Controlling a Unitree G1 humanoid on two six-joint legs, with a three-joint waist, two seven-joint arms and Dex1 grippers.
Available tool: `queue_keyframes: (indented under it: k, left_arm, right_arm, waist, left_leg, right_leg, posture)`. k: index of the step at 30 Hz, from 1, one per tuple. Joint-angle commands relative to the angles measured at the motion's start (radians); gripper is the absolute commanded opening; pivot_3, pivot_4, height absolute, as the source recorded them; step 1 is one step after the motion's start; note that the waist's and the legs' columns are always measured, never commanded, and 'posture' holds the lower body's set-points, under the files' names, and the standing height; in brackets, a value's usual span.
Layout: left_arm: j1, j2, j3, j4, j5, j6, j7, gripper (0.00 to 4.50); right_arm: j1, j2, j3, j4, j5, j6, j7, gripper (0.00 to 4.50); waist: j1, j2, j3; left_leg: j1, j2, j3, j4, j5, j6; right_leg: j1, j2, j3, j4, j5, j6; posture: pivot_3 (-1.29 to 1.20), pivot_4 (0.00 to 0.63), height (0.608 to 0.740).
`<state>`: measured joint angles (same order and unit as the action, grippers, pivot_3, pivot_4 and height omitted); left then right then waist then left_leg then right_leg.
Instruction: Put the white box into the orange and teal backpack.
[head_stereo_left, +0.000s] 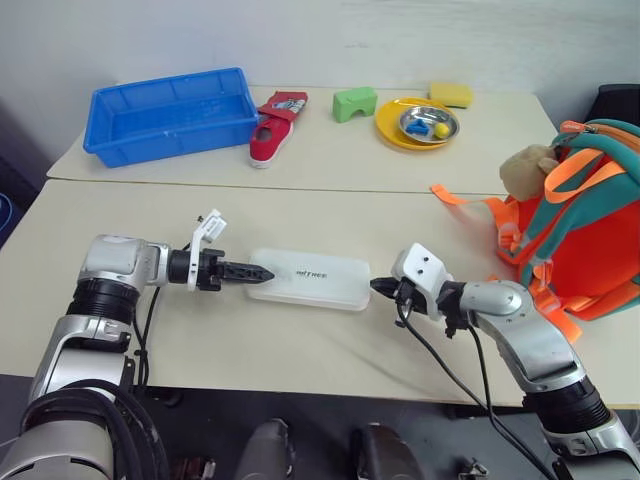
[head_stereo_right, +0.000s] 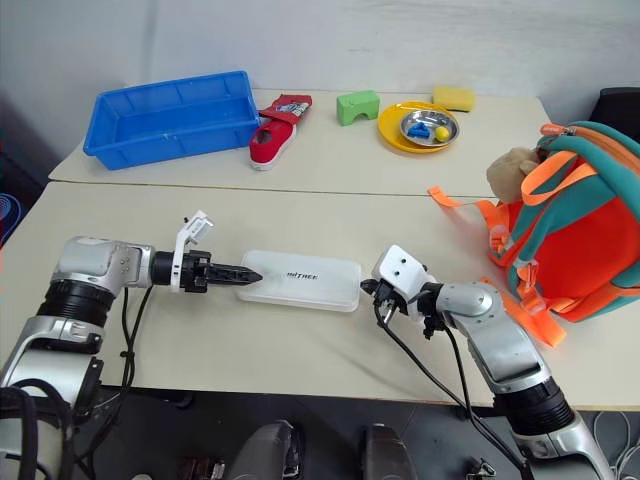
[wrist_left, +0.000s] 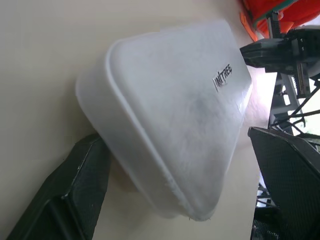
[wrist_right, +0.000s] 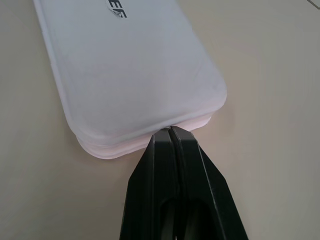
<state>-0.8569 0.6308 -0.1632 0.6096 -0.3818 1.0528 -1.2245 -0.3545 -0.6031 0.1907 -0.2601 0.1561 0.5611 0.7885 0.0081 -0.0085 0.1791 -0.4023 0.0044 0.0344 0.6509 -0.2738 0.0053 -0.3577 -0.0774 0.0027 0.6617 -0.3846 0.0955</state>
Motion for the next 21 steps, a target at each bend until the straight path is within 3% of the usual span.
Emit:
queue_keyframes:
  k: [1, 4, 5, 14, 18, 21]
  left_arm:
    - [0.013, -0.075, -0.068, 0.067, 0.037, 0.011, 0.004, 4.48]
    - [-0.023, -0.091, -0.038, 0.093, 0.028, 0.02, -0.006, 4.48]
    - [-0.029, -0.092, -0.031, 0.111, 0.042, -0.007, 0.006, 4.3]
    - [-0.07, -0.057, -0.015, 0.109, 0.003, 0.027, -0.135, 1.97]
    - [-0.074, -0.044, -0.02, 0.086, 0.001, 0.033, -0.163, 1.49]
    - [-0.066, -0.035, -0.007, 0.05, -0.019, 0.04, -0.178, 1.46]
  right_arm:
    - [-0.007, -0.002, -0.018, -0.015, -0.001, -0.022, -0.006, 0.0]
    - [0.004, -0.009, -0.029, -0.019, 0.001, -0.02, -0.012, 0.0]
    - [0.009, -0.01, -0.031, -0.02, 0.001, -0.021, -0.015, 0.0]
    - [0.045, 0.005, -0.025, -0.041, 0.003, -0.017, -0.048, 0.0]
    - [0.053, 0.005, -0.027, -0.046, 0.005, -0.016, -0.058, 0.0]
    - [0.065, -0.002, -0.046, -0.064, 0.009, -0.009, -0.07, 0.0]
  waist:
    - [0.005, 0.0, 0.0]
    - [0.012, 0.0, 0.0]
    - [0.012, 0.0, 0.0]
    - [-0.006, -0.005, 0.003]
    - [-0.012, -0.005, 0.003]
    - [-0.013, -0.005, 0.003]
  left_leg:
    - [0.0, -0.001, 0.0, 0.0, 0.0, 0.001]
    - [0.0, -0.004, -0.001, 0.0, 0.001, 0.003]
    - [-0.001, -0.005, -0.001, 0.0, 0.001, 0.003]
    - [-0.004, -0.005, -0.001, 0.0, 0.001, 0.002]
    - [-0.004, -0.005, -0.001, 0.0, 0.001, 0.002]
    - [-0.004, -0.005, -0.001, 0.0, 0.001, 0.002]
  right_leg:
    - [0.0, -0.001, 0.0, 0.0, 0.0, 0.0]
    - [0.001, -0.003, 0.0, 0.0, 0.001, 0.002]
    - [0.001, -0.003, 0.0, -0.001, 0.001, 0.002]
    - [-0.002, -0.003, 0.0, -0.001, 0.001, 0.002]
    - [-0.002, -0.003, 0.0, -0.001, 0.001, 0.002]
    - [-0.002, -0.002, 0.0, -0.001, 0.001, 0.002]
  posture:
    - [0.0, 0.15, 0.74]
    - [0.0, 0.15, 0.74]
    - [0.0, 0.15, 0.74]
    - [0.0, 0.15, 0.74]
    - [0.0, 0.15, 0.74]
    - [0.0, 0.15, 0.74]
